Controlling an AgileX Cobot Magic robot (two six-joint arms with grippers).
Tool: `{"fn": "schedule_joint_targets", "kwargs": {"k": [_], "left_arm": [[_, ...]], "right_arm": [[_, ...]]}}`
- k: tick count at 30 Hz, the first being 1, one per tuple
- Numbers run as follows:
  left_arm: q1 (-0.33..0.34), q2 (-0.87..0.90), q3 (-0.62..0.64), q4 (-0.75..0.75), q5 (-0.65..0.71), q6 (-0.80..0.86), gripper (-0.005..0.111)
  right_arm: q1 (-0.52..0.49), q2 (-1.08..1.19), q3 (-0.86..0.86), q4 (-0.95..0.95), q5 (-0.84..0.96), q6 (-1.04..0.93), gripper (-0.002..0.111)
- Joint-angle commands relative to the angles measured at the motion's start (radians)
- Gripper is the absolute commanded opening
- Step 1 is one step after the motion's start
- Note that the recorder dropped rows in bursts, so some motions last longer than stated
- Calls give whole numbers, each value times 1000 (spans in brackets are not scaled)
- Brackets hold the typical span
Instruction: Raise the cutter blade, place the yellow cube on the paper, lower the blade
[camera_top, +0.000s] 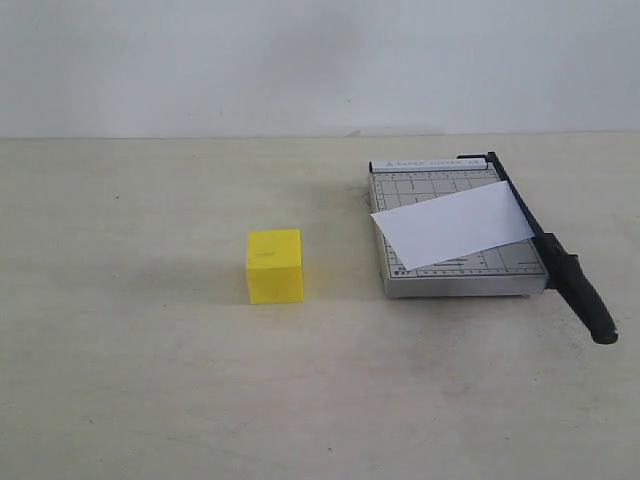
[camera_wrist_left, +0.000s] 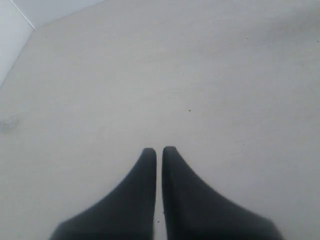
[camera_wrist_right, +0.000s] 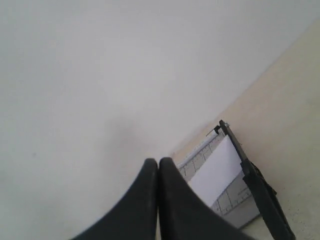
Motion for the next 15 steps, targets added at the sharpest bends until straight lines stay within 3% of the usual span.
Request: {"fn": "schedule_joint_targets", "kwargs": {"k": [1,2,4,5,8,11,15], "left_arm": [[3,-2,-5,6,-5,-9,4],[3,-2,-5,6,-5,-9,4],[3,-2,-5,6,-5,-9,4],[3,-2,-5,6,-5,-9,4],[3,-2,-5,6,-5,-9,4],[3,-2,-5,6,-5,-9,4],[3,-2,-5,6,-5,-9,4]], "right_arm": [[-2,76,-200,-61,238,-346,13],[-2,199,-279,-119,320,-346,32],[-2,417,-402,-251,423,-306,56],[-2,501,-447,-307,463,-270,59],[-2,912,-681,-448,677,-224,59],[-2,1211,-888,-466,741,-275,59],[-2,1460,-980,-536,793,-248,59]]}}
